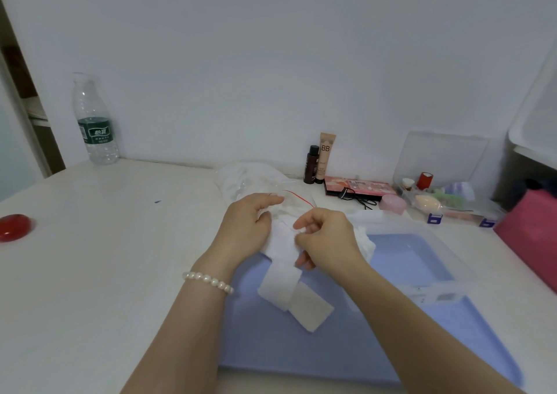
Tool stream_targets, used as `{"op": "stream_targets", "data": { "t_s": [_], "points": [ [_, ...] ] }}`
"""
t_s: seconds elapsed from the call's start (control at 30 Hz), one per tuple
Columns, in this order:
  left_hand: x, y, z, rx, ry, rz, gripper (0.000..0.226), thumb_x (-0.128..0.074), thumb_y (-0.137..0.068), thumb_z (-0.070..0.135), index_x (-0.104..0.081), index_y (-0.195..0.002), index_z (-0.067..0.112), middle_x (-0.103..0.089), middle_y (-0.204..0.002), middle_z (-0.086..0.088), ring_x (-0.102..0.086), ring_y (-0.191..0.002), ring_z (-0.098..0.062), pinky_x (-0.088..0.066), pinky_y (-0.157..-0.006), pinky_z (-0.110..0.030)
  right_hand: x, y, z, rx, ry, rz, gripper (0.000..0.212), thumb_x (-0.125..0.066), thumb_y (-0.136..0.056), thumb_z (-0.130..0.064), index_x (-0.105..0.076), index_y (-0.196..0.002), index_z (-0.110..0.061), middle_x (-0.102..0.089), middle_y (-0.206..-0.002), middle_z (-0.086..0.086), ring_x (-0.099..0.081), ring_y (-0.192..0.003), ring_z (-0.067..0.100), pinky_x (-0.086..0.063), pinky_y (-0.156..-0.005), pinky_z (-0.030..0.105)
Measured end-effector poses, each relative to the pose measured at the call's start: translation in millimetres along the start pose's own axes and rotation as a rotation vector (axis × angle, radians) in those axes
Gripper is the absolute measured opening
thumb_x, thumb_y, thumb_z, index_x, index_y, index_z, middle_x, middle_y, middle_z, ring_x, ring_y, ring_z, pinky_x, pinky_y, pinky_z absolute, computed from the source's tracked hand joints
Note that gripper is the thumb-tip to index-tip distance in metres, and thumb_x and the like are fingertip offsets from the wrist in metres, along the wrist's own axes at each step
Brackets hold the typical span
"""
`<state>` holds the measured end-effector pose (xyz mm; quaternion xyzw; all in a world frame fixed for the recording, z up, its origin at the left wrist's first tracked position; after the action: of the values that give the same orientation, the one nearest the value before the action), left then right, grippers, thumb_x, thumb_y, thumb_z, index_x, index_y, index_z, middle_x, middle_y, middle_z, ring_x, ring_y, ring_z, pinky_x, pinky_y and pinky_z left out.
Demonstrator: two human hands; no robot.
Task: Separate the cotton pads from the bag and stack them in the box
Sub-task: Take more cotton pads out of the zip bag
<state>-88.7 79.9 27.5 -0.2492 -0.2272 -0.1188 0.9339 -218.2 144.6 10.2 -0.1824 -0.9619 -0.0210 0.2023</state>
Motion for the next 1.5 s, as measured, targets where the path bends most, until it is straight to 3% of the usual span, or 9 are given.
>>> {"op": "stream_targets", "data": {
  "t_s": [0.23, 0.47, 0.6, 0.83, 1.07, 1.2, 1.3, 1.4, 1.5],
  "points": [
    [12, 4, 20, -0.077, -0.017, 0.069, 0.040, -0.048, -0.064, 0.018, -0.073, -0.095, 0.021, -0.059, -0.111, 0.014, -0.043, -0.111, -0.006, -0.025, -0.085, 0.002, 15, 6, -16, 0.120, 0.046, 0.030, 0.025, -0.059, -0.069, 0.008, -0.061, -0.066, -0.017, -0.055, -0.068, 0.008, -0.068, -0.060, 0.029, -0.058, -0.065, 0.043],
    [33, 9, 38, -0.177, 0.349, 0.155, 0.020, -0.052, -0.059, 0.031, -0.070, -0.067, 0.029, -0.061, -0.071, 0.015, -0.051, -0.067, -0.004, -0.037, -0.063, -0.013, 38, 20, -26, 0.279, 0.109, -0.068, 0.036, -0.061, -0.069, 0.014, -0.063, -0.061, -0.021, -0.053, -0.044, -0.015, -0.063, -0.062, 0.036, -0.055, -0.064, 0.041],
    [27, 8, 41, -0.107, 0.425, 0.099, 0.012, -0.061, -0.065, 0.028, -0.070, -0.072, 0.023, -0.066, -0.068, 0.010, -0.055, -0.067, -0.007, -0.043, -0.063, -0.020, 52, 37, -29, 0.437, 0.229, -0.082, 0.041, -0.070, -0.067, 0.012, -0.063, -0.058, -0.027, -0.059, -0.066, -0.017, -0.053, -0.053, 0.006, -0.039, -0.049, 0.010],
    [-4, 13, 48, -0.050, 0.436, -0.083, 0.024, -0.061, -0.073, 0.028, -0.071, -0.092, 0.017, -0.072, -0.091, 0.002, -0.064, -0.095, -0.019, -0.049, -0.082, -0.028, 68, 40, -27, 0.392, -0.076, -0.088, 0.031, -0.066, -0.071, 0.019, -0.066, -0.062, -0.011, -0.057, -0.066, 0.026, -0.067, -0.058, 0.033, -0.054, -0.061, 0.049],
    [-24, 19, 49, 0.072, 0.641, -0.274, 0.043, -0.067, -0.067, 0.042, -0.062, -0.109, 0.038, -0.070, -0.091, 0.011, -0.065, -0.091, -0.010, -0.051, -0.072, -0.028, 62, 33, -38, 0.308, -0.390, -0.154, 0.025, -0.055, -0.078, 0.021, -0.061, -0.072, -0.002, -0.067, -0.056, 0.017, -0.068, -0.053, 0.022, -0.056, -0.053, 0.024],
    [-12, 18, 50, 0.053, 0.520, -0.122, 0.052, -0.075, -0.075, 0.021, -0.056, -0.122, 0.032, -0.069, -0.100, -0.004, -0.067, -0.091, -0.020, -0.056, -0.076, -0.033, 47, 32, -44, 0.352, -0.350, -0.166, 0.024, -0.060, -0.078, 0.016, -0.065, -0.078, -0.008, -0.065, -0.058, 0.007, -0.067, -0.053, 0.022, -0.054, -0.050, 0.025],
    [6, 11, 33, 0.111, 0.558, 0.061, 0.035, -0.065, -0.082, -0.001, -0.065, -0.105, 0.026, -0.072, -0.089, -0.010, -0.067, -0.081, -0.026, -0.054, -0.071, -0.038, 47, 28, -35, 0.338, -0.390, -0.042, 0.024, -0.059, -0.082, 0.010, -0.063, -0.087, -0.013, -0.063, -0.071, 0.006, -0.065, -0.051, 0.021, -0.053, -0.048, 0.026],
    [18, 8, 18, 0.170, 0.601, 0.131, 0.035, -0.062, -0.082, -0.008, -0.069, -0.091, 0.025, -0.071, -0.088, -0.009, -0.065, -0.080, -0.025, -0.053, -0.075, -0.040, 52, 35, -33, 0.540, 0.024, 0.222, 0.014, -0.058, -0.081, 0.000, -0.063, -0.076, -0.012, -0.063, -0.066, 0.004, -0.061, -0.054, 0.015, -0.052, -0.053, 0.024],
    [17, 6, 12, 0.194, 0.575, 0.133, 0.034, -0.061, -0.082, -0.009, -0.068, -0.089, 0.024, -0.070, -0.094, -0.012, -0.064, -0.085, -0.028, -0.053, -0.080, -0.043, 15, 32, -24, 0.643, 0.667, 0.137, 0.010, -0.059, -0.071, -0.010, -0.067, -0.065, -0.007, -0.064, -0.061, 0.004, -0.058, -0.059, 0.021, -0.049, -0.053, 0.032]
  ]
}}
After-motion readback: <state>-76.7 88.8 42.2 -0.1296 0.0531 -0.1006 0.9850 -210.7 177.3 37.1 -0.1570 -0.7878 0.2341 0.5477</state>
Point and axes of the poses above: each hand's wrist, its own y-axis away from the middle knuckle, its own x-axis out of the back of the hand, z = x × y, the point moved 9 cm from there along -y, towards the middle knuckle
